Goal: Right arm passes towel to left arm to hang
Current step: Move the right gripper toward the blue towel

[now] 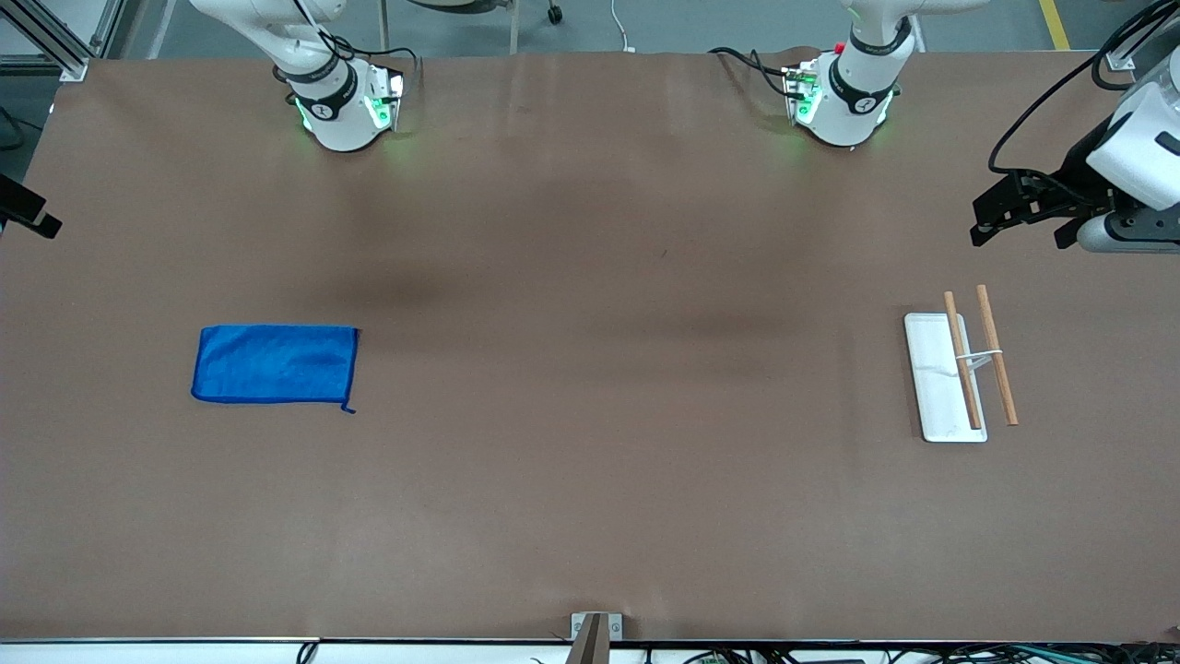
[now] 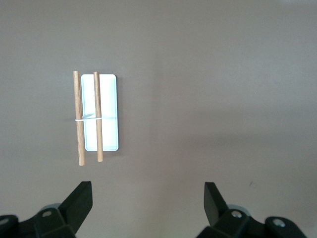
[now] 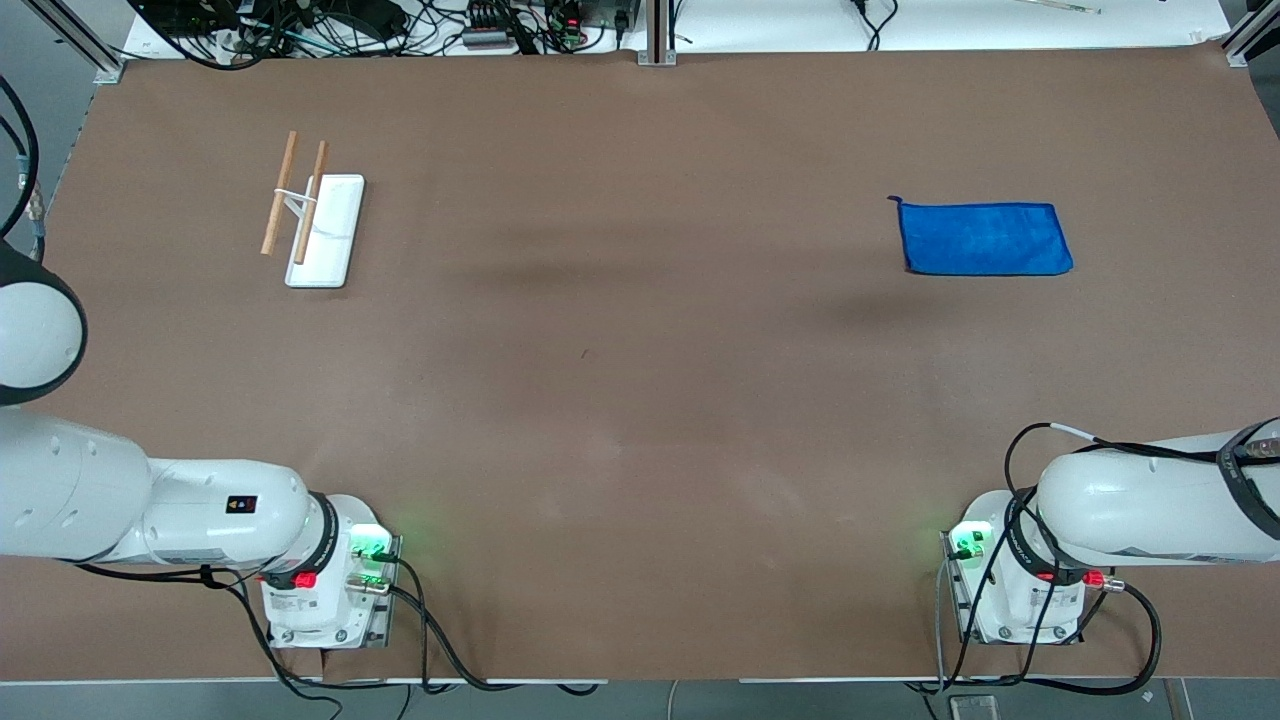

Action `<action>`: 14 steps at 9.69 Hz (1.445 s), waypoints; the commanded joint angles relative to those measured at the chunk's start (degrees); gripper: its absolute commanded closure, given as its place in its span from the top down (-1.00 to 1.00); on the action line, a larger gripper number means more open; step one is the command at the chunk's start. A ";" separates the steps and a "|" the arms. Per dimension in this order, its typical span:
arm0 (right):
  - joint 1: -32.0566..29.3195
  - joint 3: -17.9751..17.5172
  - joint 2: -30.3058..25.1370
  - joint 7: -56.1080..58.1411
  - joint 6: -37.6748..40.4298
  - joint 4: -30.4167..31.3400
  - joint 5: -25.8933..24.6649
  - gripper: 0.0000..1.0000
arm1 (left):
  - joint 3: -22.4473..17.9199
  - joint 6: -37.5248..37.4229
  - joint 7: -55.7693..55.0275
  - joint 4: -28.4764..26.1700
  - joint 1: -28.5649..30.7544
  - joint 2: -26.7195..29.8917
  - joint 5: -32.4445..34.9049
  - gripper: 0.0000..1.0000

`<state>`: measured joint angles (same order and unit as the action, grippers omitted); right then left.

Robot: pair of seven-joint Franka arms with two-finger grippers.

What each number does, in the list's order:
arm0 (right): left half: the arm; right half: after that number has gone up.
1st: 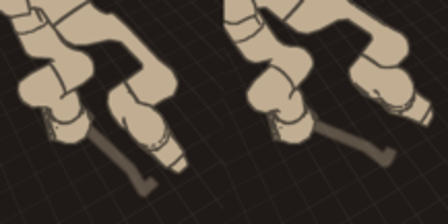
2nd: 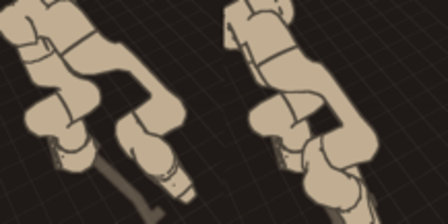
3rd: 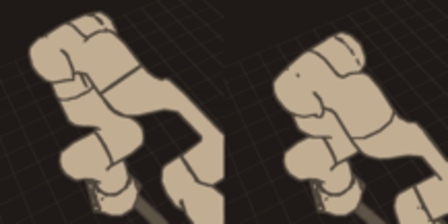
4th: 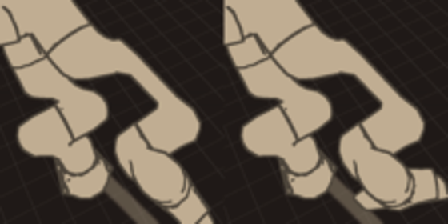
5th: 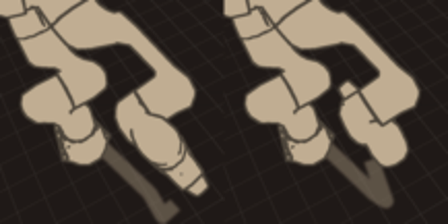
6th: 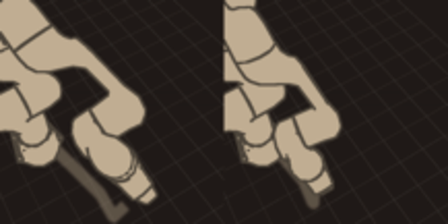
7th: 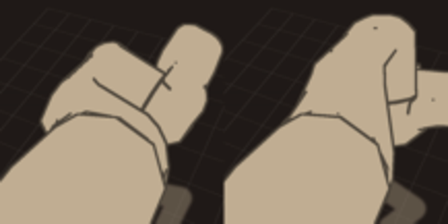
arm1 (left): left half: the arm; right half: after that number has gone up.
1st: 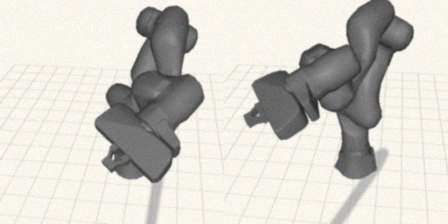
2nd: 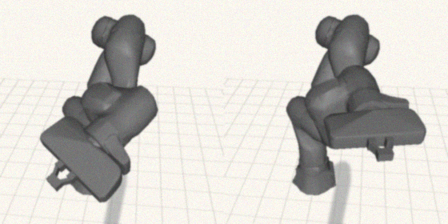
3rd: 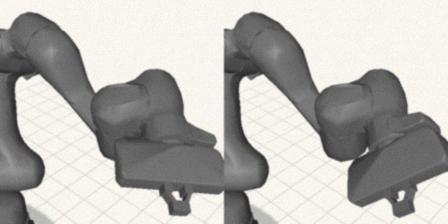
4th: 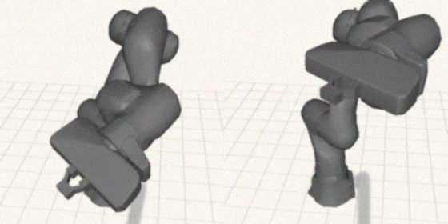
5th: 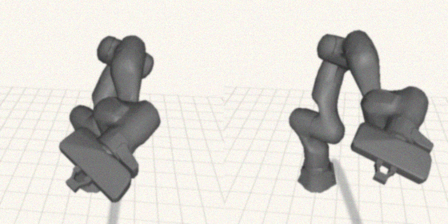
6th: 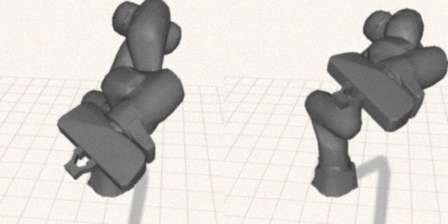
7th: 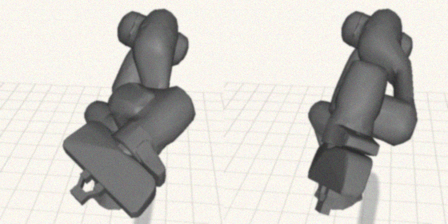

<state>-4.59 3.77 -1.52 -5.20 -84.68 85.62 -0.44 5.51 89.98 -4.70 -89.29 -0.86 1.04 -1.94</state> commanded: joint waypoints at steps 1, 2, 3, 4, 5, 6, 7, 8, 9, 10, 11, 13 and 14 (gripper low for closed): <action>0.28 0.28 -0.06 0.01 0.22 -0.36 -0.52 1.00 | 0.20 -0.51 0.12 -0.27 0.34 -1.13 0.01 0.99; 0.28 0.28 -0.06 0.01 0.22 -0.36 -0.52 1.00 | 0.20 -0.59 1.08 -0.19 0.60 -1.04 0.01 0.99; 0.28 0.28 -0.06 0.62 0.13 -0.36 -0.52 1.00 | 0.20 -0.68 0.48 -0.10 0.51 -1.04 0.01 0.99; 0.37 0.28 0.03 0.89 0.13 -0.45 -0.61 1.00 | 0.29 -0.59 -0.31 0.08 0.08 -1.22 0.09 0.99; 0.28 0.36 0.38 1.50 0.39 -0.10 -0.70 1.00 | 0.37 -0.59 -0.31 0.17 -0.19 -1.39 0.18 0.99; 0.72 0.36 0.82 2.55 0.13 2.16 -1.31 1.00 | 0.55 -0.59 -0.49 0.25 -0.28 -1.39 -0.17 0.99; 0.90 0.28 1.95 2.82 -1.44 5.23 -1.49 1.00 | 0.55 -0.59 -0.31 0.25 -0.28 -1.39 -0.43 0.99; 1.07 0.19 3.27 3.35 -6.06 9.09 -1.49 1.00 | 0.29 -0.77 0.12 0.08 0.42 -1.13 -0.70 0.99; 1.33 0.19 4.76 4.14 -11.07 13.22 -1.49 1.00 | 0.29 -0.86 -0.13 -0.27 0.34 -1.04 -0.70 0.99; 1.34 0.19 5.82 4.58 -17.47 18.31 -1.49 1.00 | 0.29 -0.86 -0.14 -0.53 0.25 -0.87 -0.70 0.99; 1.08 0.27 7.05 6.15 -26.24 24.88 -1.58 1.00 | 0.20 -0.86 0.21 -0.54 0.60 -0.61 -0.78 0.99; 0.37 0.28 9.07 8.89 -44.61 36.85 -1.58 1.00 | -1.47 -0.94 1.09 -1.15 0.60 -0.34 -2.79 0.99; 0.28 0.28 12.30 9.41 -51.92 40.03 -1.58 1.00 | -1.82 -0.86 1.09 -2.02 0.60 0.27 -3.07 0.99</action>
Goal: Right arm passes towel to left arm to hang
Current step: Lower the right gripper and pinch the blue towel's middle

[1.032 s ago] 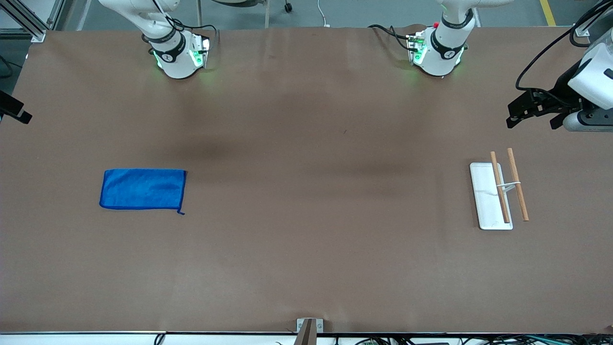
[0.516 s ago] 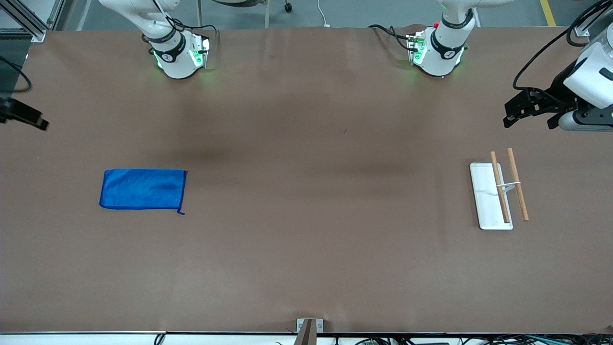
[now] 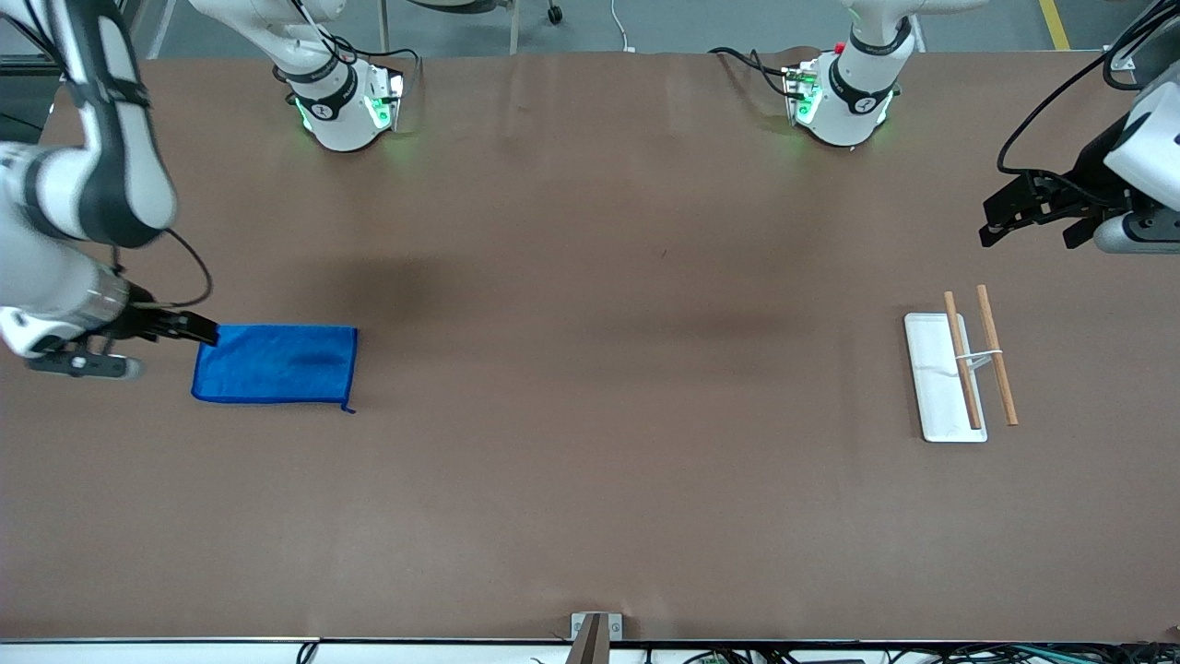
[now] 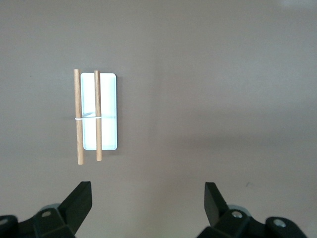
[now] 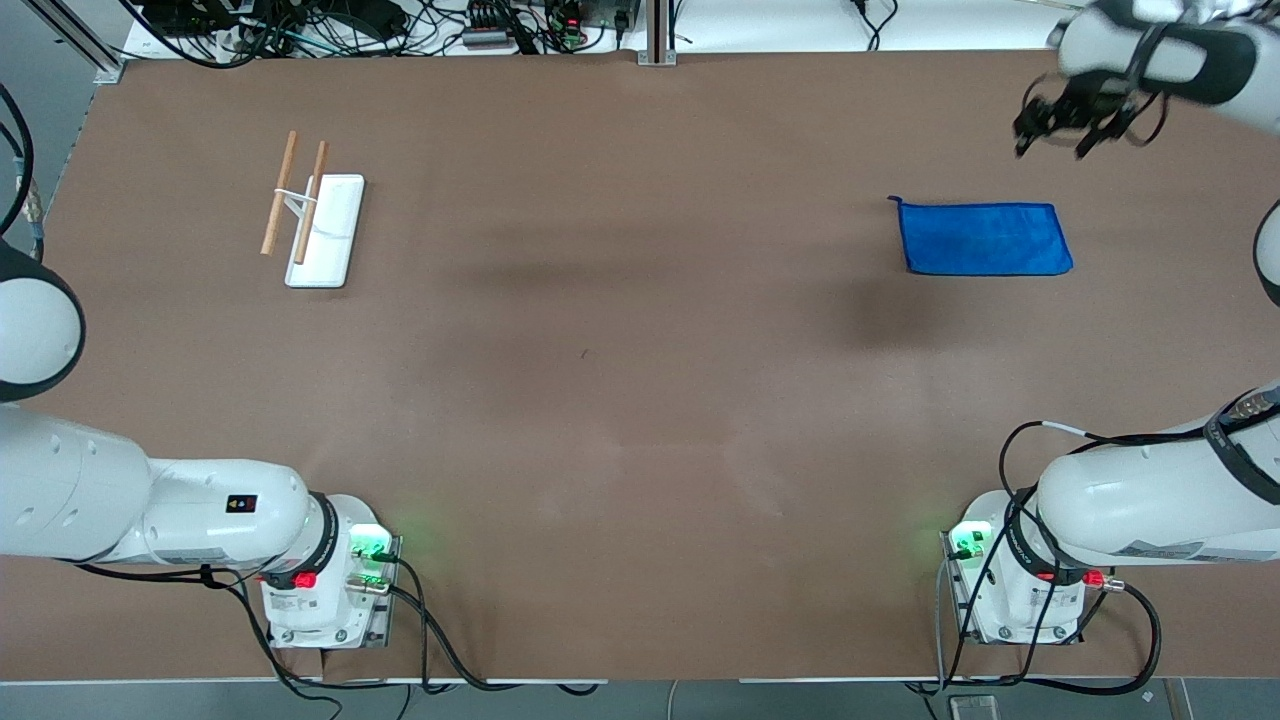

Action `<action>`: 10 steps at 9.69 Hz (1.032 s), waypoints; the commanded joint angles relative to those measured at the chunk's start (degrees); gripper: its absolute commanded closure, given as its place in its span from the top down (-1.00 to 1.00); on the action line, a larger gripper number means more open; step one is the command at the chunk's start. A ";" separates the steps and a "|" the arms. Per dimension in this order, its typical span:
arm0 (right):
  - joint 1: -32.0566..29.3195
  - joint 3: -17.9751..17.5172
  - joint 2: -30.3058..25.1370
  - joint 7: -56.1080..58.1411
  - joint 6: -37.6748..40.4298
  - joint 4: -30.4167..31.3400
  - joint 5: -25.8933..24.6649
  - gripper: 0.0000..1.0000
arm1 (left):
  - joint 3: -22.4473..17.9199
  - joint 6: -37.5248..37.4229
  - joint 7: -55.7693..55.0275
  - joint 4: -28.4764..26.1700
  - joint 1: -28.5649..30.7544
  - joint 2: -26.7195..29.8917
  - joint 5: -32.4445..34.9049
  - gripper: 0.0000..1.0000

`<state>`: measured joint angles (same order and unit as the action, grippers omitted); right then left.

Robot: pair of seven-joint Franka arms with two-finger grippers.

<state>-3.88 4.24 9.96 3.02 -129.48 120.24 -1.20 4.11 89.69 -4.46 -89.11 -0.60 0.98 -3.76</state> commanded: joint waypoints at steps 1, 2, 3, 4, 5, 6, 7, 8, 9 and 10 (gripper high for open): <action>-0.52 -0.11 4.16 1.37 -13.37 7.62 -0.83 1.00 | -0.42 -0.57 0.86 -2.47 0.25 0.42 -1.17 0.99; -0.52 -0.11 5.50 3.03 -15.35 8.95 -0.83 1.00 | -0.42 -0.57 0.86 -2.47 0.25 0.42 -1.16 0.99; -0.86 -0.19 6.81 4.61 -15.80 9.22 -0.83 1.00 | -0.42 -0.48 0.68 -2.47 0.16 0.16 -1.16 0.99; -1.30 -0.19 8.31 4.89 -17.37 9.48 -0.83 1.00 | -0.42 -0.48 0.33 -2.38 0.16 0.07 -1.16 0.99; -1.39 -0.28 9.80 4.89 -19.91 10.01 -0.74 1.00 | -0.42 -0.48 -0.45 -2.38 0.16 -0.19 -1.16 0.99; -1.31 -0.37 10.51 4.80 -20.89 10.54 -0.65 1.00 | -0.42 -0.40 -0.64 -2.12 0.07 -0.80 -1.16 0.99; -1.22 -0.37 10.78 4.89 -20.90 10.54 -0.65 1.00 | -0.42 -0.48 -0.99 -1.77 -0.10 -1.42 -0.64 0.99; -1.05 -0.37 11.31 4.80 -21.95 10.54 -0.65 0.99 | -0.42 -0.57 -2.12 -1.77 0.07 -1.77 -0.55 0.99; -0.96 -0.37 12.35 4.80 -23.87 10.54 -0.65 0.98 | -0.42 -0.48 -3.52 -1.77 -0.01 -2.21 -0.38 0.99; -0.96 -0.46 12.54 4.80 -24.24 10.63 -0.56 0.96 | -0.42 -0.57 -3.02 -1.86 -0.10 -2.21 -0.03 0.99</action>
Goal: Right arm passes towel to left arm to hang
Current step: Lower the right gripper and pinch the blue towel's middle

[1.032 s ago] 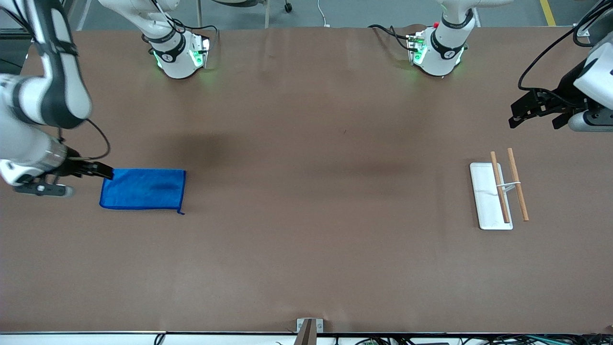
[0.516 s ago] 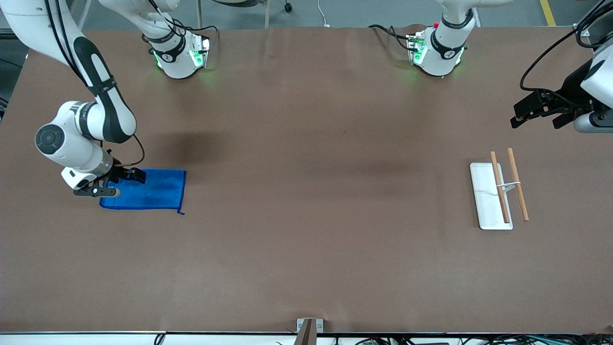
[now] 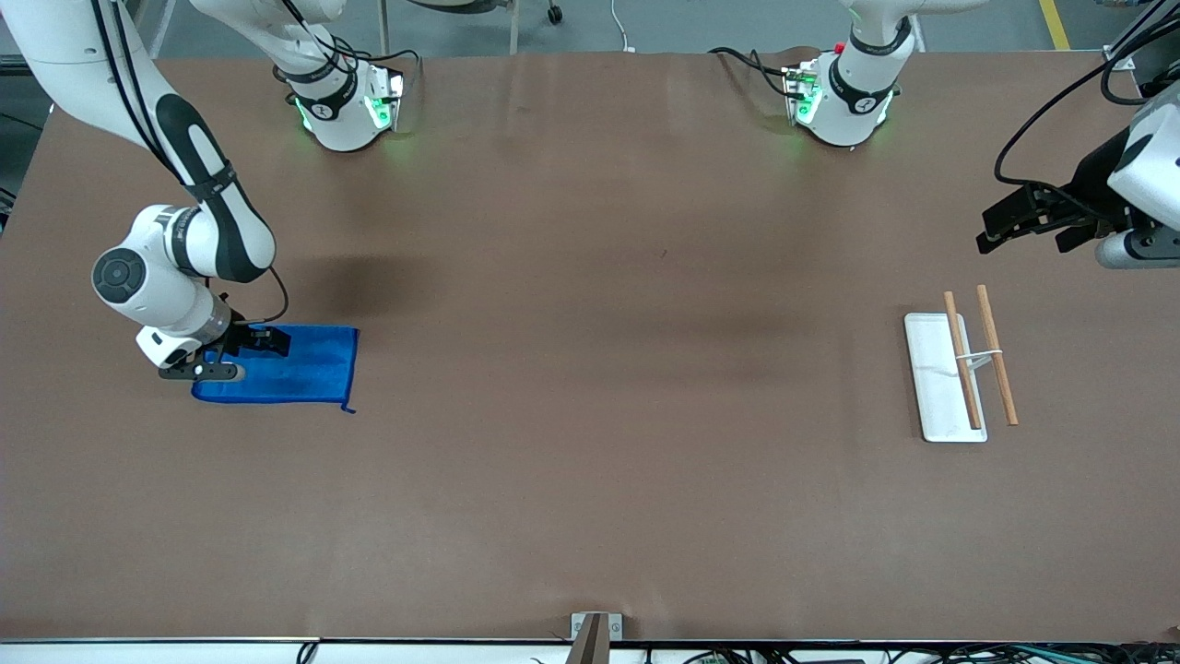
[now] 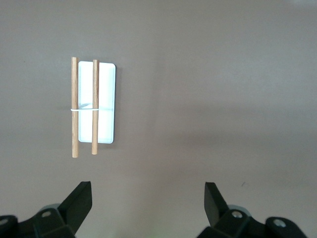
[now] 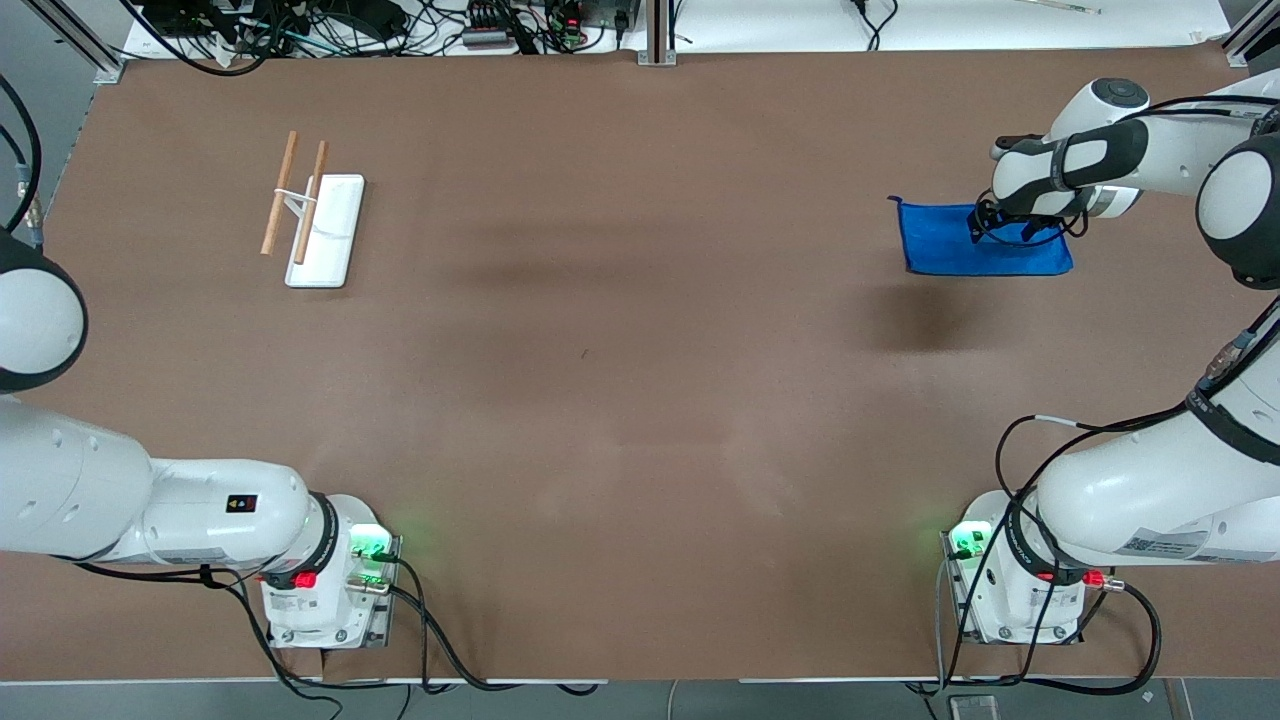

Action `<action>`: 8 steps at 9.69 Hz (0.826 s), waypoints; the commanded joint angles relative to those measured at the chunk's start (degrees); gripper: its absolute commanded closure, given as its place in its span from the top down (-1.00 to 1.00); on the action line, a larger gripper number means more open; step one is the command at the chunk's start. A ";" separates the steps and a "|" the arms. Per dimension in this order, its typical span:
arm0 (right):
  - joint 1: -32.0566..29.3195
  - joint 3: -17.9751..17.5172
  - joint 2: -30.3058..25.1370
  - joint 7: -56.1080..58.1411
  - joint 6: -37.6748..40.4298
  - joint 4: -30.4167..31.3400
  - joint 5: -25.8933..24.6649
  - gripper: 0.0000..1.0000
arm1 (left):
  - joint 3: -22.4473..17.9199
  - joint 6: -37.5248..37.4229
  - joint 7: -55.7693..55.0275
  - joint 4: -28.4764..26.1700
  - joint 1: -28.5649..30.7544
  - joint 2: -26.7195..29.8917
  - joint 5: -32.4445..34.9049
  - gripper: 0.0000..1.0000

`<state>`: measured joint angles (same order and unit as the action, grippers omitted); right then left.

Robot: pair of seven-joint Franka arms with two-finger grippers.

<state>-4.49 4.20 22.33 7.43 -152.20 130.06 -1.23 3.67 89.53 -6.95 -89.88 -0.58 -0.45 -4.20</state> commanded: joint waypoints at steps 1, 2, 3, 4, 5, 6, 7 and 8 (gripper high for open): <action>-0.34 -0.42 0.26 0.48 -1.52 0.81 -0.62 0.91 | 0.02 -0.41 -0.35 -1.17 -0.12 -0.69 0.33 0.99; -0.26 -0.42 0.26 0.48 -1.60 0.90 -0.53 0.87 | 0.02 -0.41 -0.34 -1.35 -0.12 -0.69 0.42 0.99; -0.25 -0.51 0.61 0.48 -1.60 0.90 -0.53 0.86 | 0.20 -0.41 -0.34 -1.44 -0.21 -0.69 0.42 0.99; -0.17 -0.51 0.70 0.48 -1.69 1.42 -0.62 0.86 | 0.29 -0.41 -0.34 -1.44 -0.21 -0.69 0.42 0.99; -0.25 -0.51 0.78 0.48 -3.52 2.12 -0.53 0.86 | 0.29 -0.41 -0.34 -1.52 -0.21 -0.69 0.42 0.99; -0.25 -0.51 0.87 0.40 -4.15 2.48 -0.53 0.85 | 0.29 -0.32 -0.26 -1.52 -0.21 -0.69 0.42 0.99; -0.17 -0.51 0.87 0.48 -4.15 2.48 -0.53 0.74 | 0.29 -0.32 -0.26 -1.52 -0.21 -0.52 0.77 0.99; 0.01 -0.51 0.79 0.66 -4.15 2.65 -0.62 0.18 | 0.46 -0.24 -0.26 -1.52 -0.21 -0.43 2.34 0.99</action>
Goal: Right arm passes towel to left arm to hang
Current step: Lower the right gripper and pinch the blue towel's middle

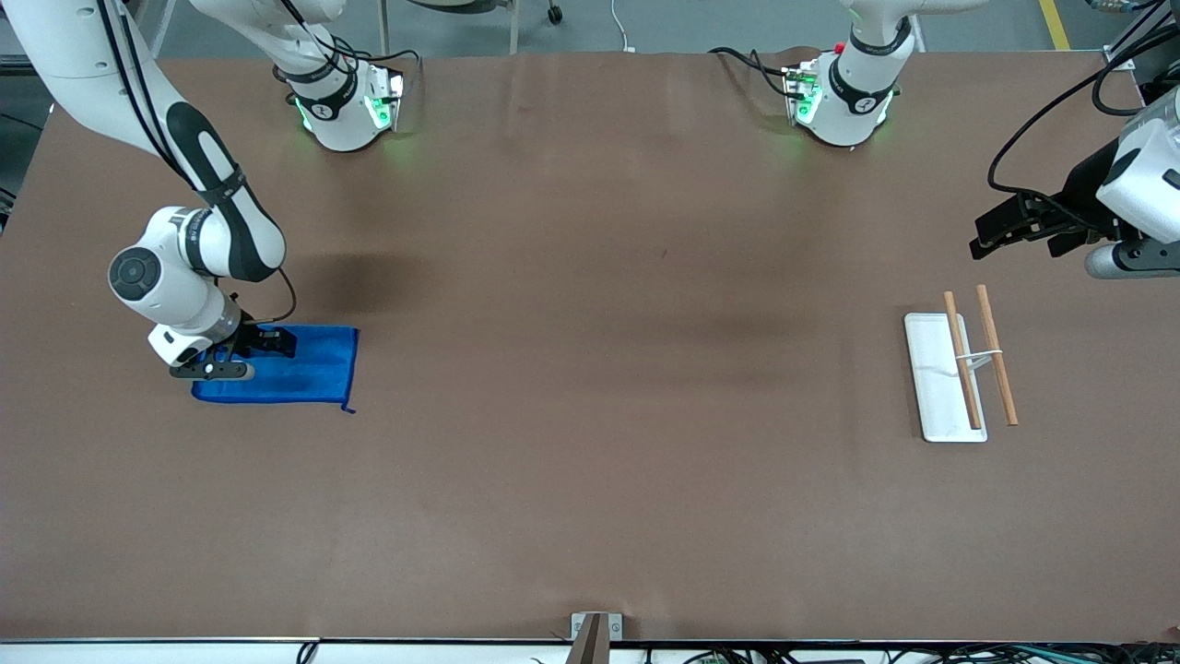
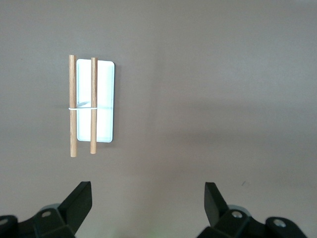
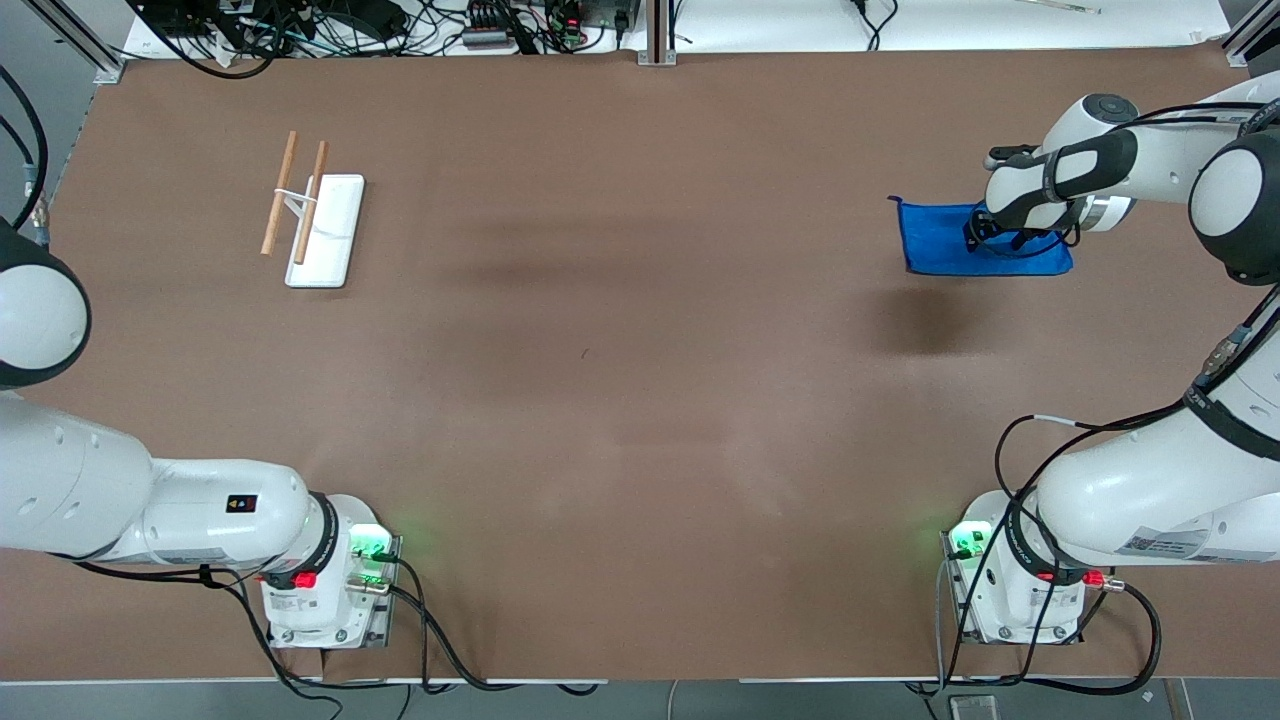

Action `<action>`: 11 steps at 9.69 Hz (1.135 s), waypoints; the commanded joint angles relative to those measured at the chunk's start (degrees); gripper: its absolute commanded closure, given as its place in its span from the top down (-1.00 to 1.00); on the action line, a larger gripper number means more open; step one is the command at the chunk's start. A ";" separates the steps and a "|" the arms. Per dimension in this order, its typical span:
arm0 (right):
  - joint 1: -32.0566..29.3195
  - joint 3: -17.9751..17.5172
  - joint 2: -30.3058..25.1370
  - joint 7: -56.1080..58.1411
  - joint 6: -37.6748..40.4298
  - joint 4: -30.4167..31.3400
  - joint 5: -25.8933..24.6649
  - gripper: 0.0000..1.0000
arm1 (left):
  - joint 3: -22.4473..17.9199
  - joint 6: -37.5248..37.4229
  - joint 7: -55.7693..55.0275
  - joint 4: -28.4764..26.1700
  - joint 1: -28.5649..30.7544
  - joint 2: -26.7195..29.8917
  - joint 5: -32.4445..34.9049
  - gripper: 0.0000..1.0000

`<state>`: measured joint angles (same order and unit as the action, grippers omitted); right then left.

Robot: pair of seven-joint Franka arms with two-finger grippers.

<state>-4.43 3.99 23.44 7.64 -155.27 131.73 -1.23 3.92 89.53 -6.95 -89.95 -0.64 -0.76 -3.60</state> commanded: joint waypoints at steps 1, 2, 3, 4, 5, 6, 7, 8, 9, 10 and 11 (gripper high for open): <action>-0.14 -0.30 -0.32 0.36 -1.17 0.98 -0.53 -0.34 | 0.39 -0.24 -0.25 -1.45 -0.24 -0.12 2.10 0.99; -0.23 -0.30 -0.32 0.27 -1.17 0.98 -0.53 -0.62 | 0.48 -0.32 -0.17 -1.45 -0.24 0.05 2.10 0.99; -0.32 -0.30 -0.32 0.01 -1.09 0.98 -0.27 -0.81 | 0.48 -0.41 0.09 -1.45 -0.15 0.05 2.02 0.99; -0.32 -0.30 -0.50 -0.17 -0.82 0.98 0.08 -0.98 | 0.48 -0.41 0.10 -1.54 -0.07 -0.03 1.76 0.99; -0.23 -0.39 -0.76 -0.52 -0.30 0.98 0.08 -1.00 | 0.48 -0.41 0.10 -1.63 -0.06 -0.12 1.67 0.99; -0.15 -0.39 -1.63 -0.70 2.40 0.37 0.08 -1.00 | 0.48 -0.41 0.10 -1.63 0.02 -0.21 1.66 0.99; -0.06 -0.39 -3.29 -0.70 7.04 -1.37 0.08 -1.00 | 0.48 -0.41 0.18 -1.63 0.02 -0.30 1.66 0.99; 0.03 -0.39 -4.79 -0.70 12.83 -4.09 0.08 -1.00 | 0.48 -0.41 0.18 -1.63 0.02 -0.39 1.58 0.99; 0.29 -0.47 -6.11 -0.78 18.63 -6.99 0.08 -1.00 | 0.48 -0.41 0.18 -1.80 0.02 -0.39 1.32 0.99; 0.99 -0.48 -7.60 -0.79 24.00 -9.71 0.08 -1.00 | 0.56 -0.41 0.18 -2.24 -0.06 -0.39 1.31 0.99; 2.13 -1.17 -9.44 -1.05 27.88 -11.66 0.34 -1.00 | 0.56 -0.41 0.27 -2.42 -0.15 -0.39 1.31 0.99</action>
<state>-3.68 3.51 17.19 7.49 -131.84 121.41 -1.14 4.25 89.42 -6.92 -90.47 -0.69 -0.80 -2.73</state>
